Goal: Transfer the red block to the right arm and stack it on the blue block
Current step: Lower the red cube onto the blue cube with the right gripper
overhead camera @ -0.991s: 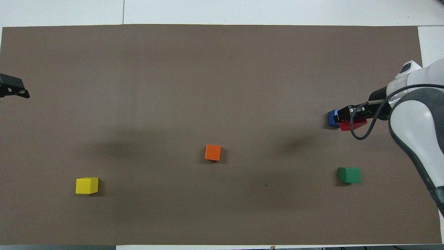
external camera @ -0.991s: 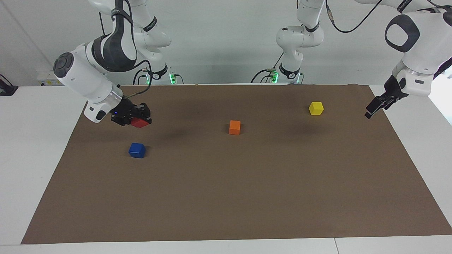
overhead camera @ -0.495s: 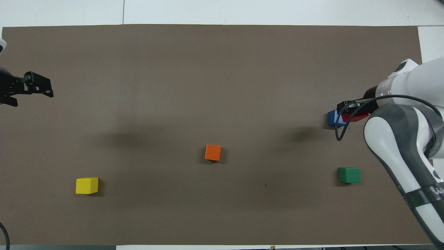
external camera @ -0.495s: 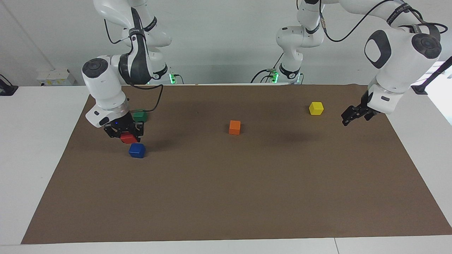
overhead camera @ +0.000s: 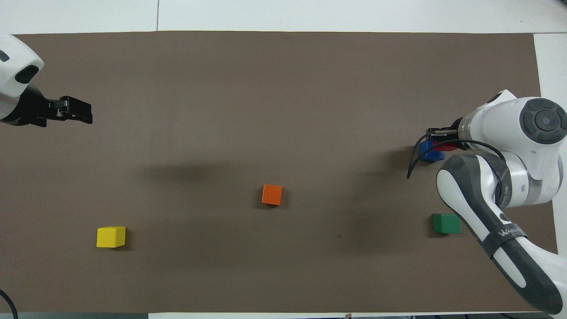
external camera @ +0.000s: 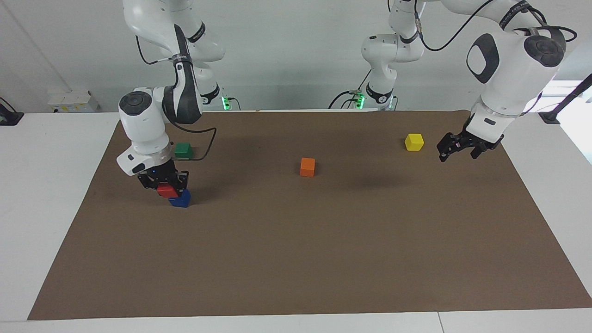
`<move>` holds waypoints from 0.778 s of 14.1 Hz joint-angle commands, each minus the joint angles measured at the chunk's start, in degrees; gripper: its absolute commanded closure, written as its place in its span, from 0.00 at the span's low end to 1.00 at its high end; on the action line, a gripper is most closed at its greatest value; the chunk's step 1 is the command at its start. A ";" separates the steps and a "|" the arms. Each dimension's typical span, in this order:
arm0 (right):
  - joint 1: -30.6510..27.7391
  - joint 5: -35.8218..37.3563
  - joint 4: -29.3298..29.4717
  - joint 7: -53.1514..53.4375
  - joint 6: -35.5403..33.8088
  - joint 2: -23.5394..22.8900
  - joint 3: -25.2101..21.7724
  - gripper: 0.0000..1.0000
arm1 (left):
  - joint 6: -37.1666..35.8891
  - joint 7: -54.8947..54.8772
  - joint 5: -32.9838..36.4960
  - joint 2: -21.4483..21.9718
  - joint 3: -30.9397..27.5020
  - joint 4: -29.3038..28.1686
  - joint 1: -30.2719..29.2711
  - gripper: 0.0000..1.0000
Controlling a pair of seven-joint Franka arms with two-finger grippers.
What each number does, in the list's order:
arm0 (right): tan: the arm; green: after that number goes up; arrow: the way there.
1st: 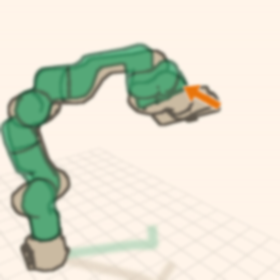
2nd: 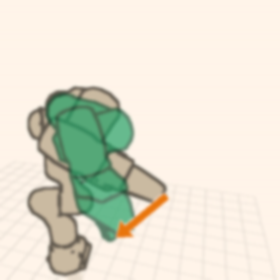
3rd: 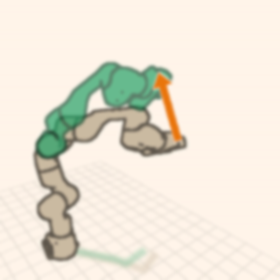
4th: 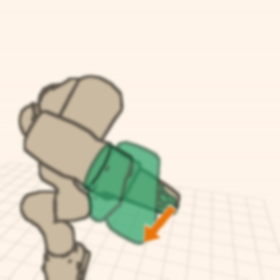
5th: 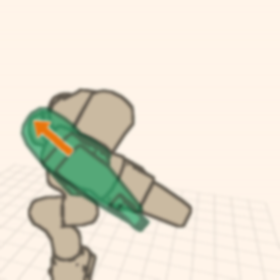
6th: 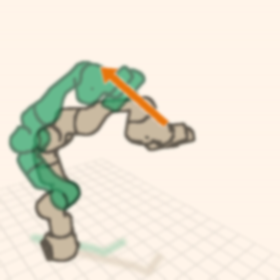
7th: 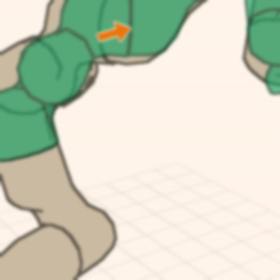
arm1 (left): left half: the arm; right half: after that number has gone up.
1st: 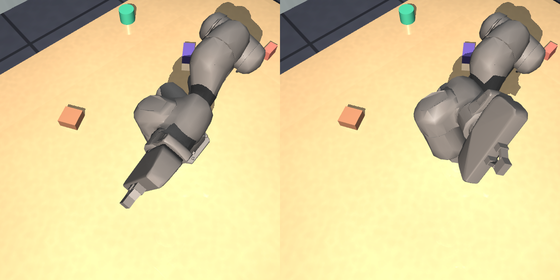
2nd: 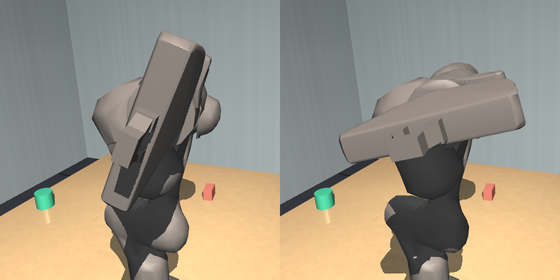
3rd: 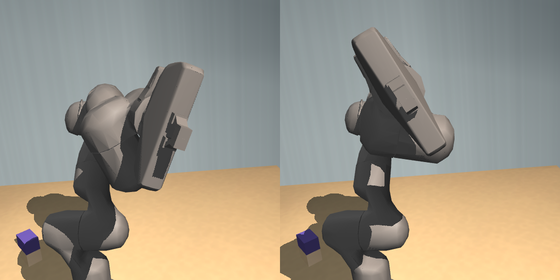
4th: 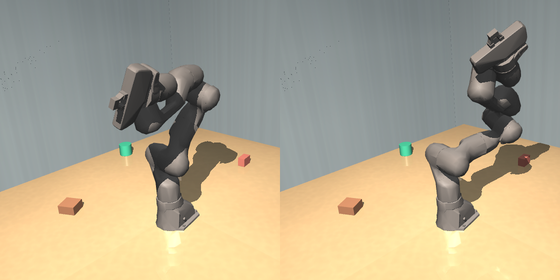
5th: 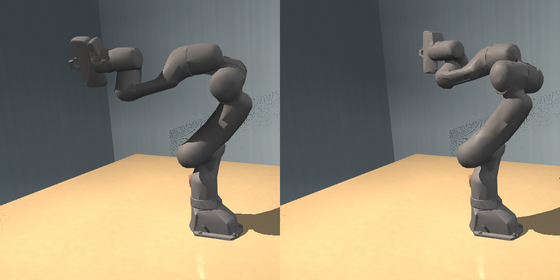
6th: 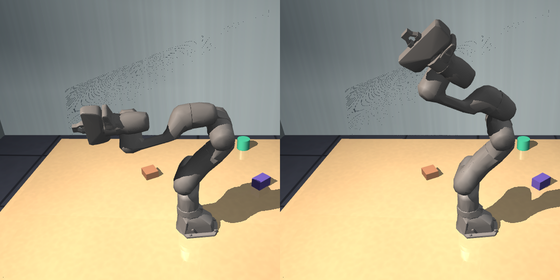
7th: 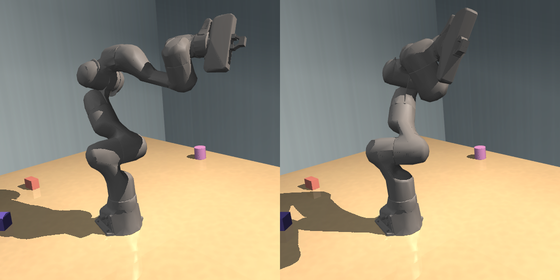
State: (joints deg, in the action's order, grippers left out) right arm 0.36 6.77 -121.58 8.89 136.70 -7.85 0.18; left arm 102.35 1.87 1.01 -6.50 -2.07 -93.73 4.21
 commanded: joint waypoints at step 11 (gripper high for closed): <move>-0.89 2.81 -4.72 7.18 6.12 -1.82 0.44 1.00 | -4.44 -0.20 -1.62 1.31 0.84 0.21 -0.35 0.00</move>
State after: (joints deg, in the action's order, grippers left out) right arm 0.06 7.96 -124.63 12.43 141.84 -9.09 0.07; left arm 100.22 1.88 0.55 -6.36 -1.33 -93.78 4.21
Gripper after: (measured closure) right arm 0.436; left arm 0.000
